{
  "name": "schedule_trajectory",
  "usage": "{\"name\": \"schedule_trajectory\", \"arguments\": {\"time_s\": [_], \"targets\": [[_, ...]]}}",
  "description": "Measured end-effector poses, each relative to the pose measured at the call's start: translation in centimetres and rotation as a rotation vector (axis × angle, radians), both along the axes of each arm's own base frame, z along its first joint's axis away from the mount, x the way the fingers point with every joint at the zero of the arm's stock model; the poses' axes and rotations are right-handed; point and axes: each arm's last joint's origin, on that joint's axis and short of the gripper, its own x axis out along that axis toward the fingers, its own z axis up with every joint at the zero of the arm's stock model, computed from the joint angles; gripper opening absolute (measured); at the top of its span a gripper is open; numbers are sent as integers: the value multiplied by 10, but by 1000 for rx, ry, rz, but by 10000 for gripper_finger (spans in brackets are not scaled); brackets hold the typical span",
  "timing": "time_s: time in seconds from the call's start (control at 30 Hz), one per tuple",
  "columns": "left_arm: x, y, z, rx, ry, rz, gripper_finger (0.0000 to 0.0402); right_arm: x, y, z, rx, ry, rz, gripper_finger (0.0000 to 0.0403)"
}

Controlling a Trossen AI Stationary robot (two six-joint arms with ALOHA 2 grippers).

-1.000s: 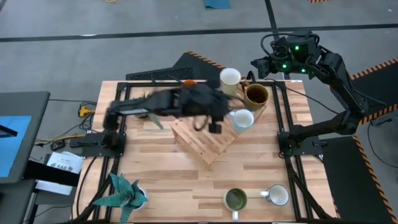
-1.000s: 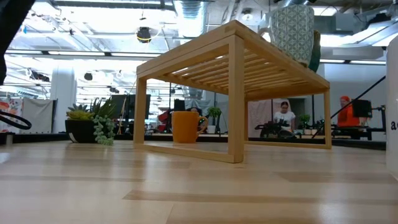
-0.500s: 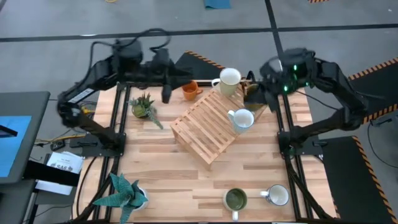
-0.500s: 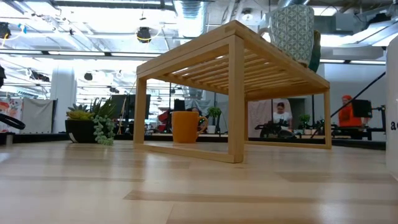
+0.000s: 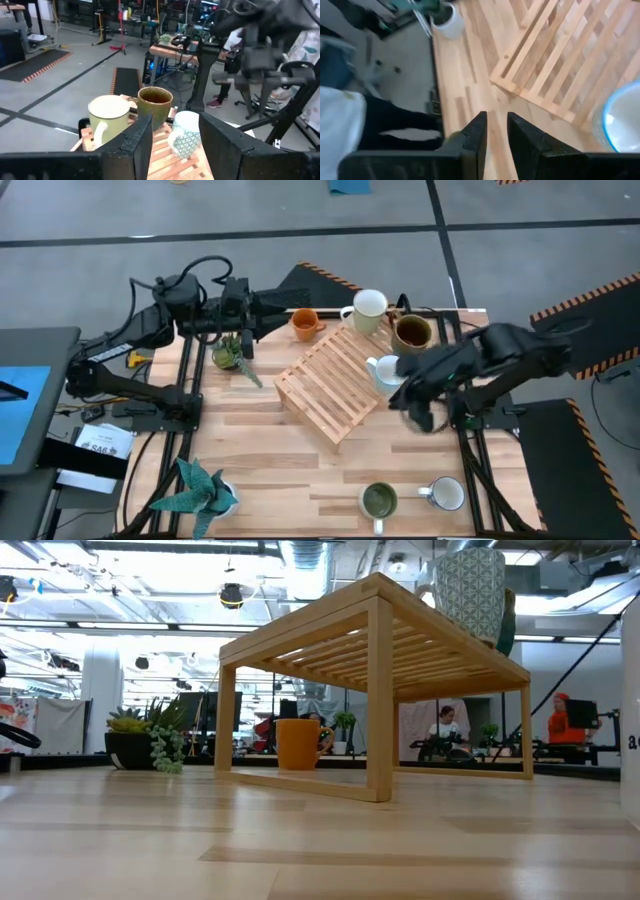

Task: Place coffee mugs
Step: Put the light blue patterned mug on the shelf

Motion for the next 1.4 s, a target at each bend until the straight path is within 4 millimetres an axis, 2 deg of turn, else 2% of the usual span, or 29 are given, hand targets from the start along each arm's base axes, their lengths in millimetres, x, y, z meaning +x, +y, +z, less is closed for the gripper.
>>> {"name": "schedule_trajectory", "arguments": {"time_s": [0.1,0.23,0.33,0.43,0.6,1.4], "targets": [[-1,0,2,5,-15,10,144,20,9,-16,-71,69,7,69],[-1,0,1,3,-8,10,144,40,10,-46,-163,285,-18,21],[-1,0,1,3,-3,11,144,46,9,-63,-237,423,-40,17],[-1,0,0,5,-1,12,144,51,9,-69,-300,455,-57,31],[-1,0,0,21,2,13,144,56,1,-76,-394,500,-115,17],[-1,1,0,36,7,42,144,69,-50,-76,-469,489,-267,20]]}}
